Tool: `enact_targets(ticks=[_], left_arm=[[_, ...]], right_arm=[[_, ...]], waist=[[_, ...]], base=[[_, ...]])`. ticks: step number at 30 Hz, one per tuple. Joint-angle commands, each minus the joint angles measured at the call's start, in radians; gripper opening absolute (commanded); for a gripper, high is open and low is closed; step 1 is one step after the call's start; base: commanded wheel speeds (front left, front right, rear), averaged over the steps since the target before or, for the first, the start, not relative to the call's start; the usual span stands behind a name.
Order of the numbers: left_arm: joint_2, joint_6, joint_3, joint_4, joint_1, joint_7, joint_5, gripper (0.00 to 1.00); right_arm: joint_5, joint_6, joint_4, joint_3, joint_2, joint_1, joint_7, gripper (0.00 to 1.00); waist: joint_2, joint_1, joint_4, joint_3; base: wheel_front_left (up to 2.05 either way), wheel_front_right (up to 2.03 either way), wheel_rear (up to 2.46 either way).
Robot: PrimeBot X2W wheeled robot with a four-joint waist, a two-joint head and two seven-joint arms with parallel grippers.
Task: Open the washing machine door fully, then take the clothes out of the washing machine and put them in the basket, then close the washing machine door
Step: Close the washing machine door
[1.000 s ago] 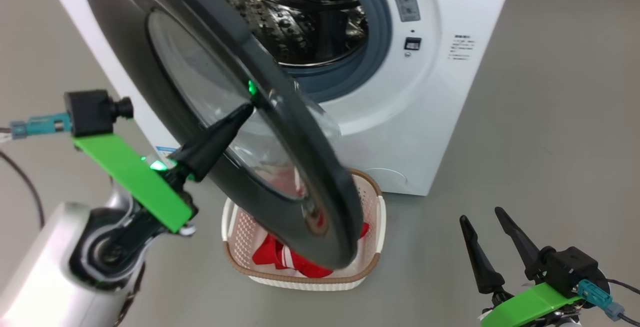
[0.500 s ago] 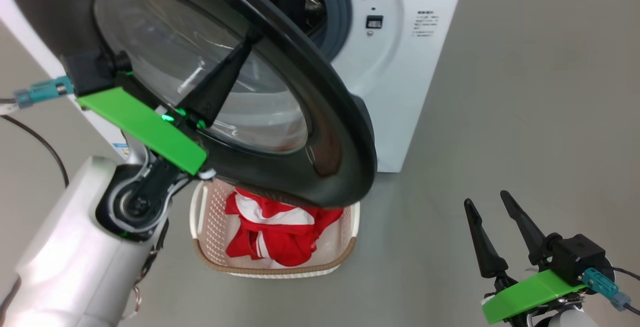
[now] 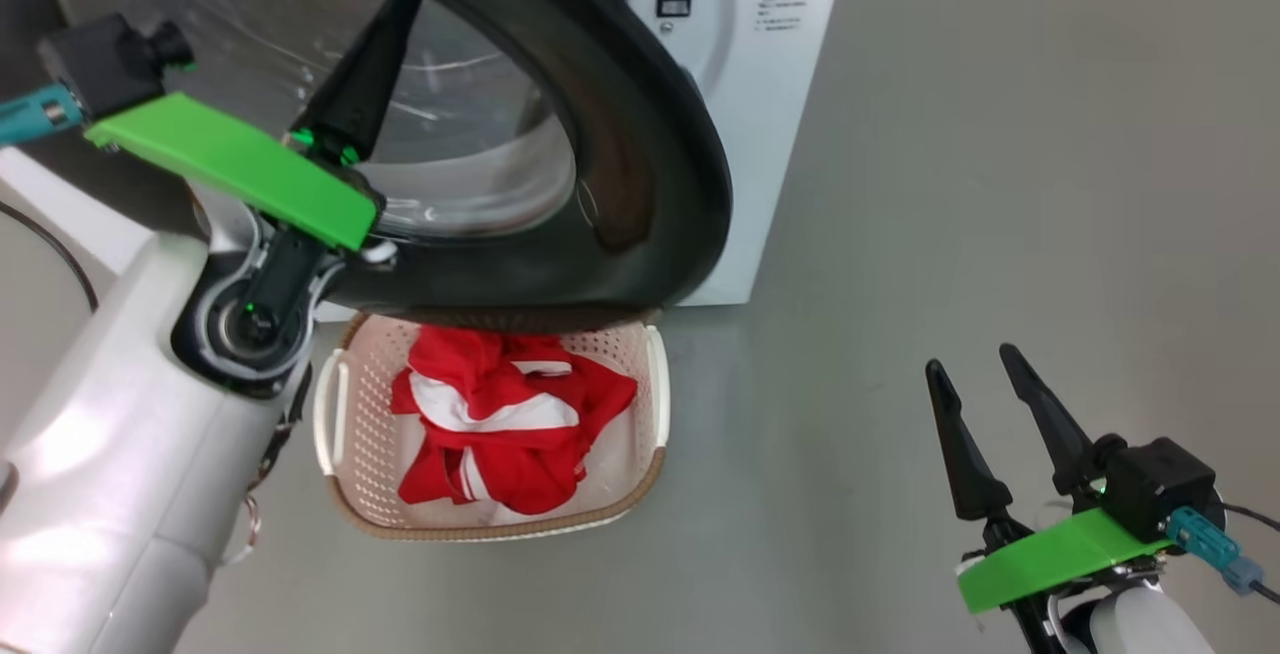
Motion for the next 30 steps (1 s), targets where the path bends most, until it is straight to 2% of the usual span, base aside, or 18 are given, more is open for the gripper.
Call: enact_targets(ticks=[1, 18, 30], left_arm=[[0.040, -0.007, 0.018, 0.001, -0.063, -0.022, -0.004, 0.00], [0.062, -0.007, -0.033, 0.108, -0.150, -0.131, -0.055, 0.00], [0.098, -0.007, -0.117, 0.087, -0.055, -0.181, -0.060, 0.00]], right_arm=[[-0.011, 0.005, -0.028, 0.018, 0.000, -0.033, -0.006, 1.00], [-0.012, 0.005, -0.031, 0.024, 0.014, -0.060, -0.006, 1.00], [-0.013, 0.005, -0.023, 0.016, 0.015, -0.047, -0.006, 1.00]], waist=[[0.0000, 0.0000, -0.022, 0.018], [0.0000, 0.0000, -0.060, 0.042], [0.0000, 0.0000, -0.023, 0.014]], base=[[0.00, 0.00, 0.00], [0.00, 0.00, 0.00], [0.00, 0.00, 0.00]])
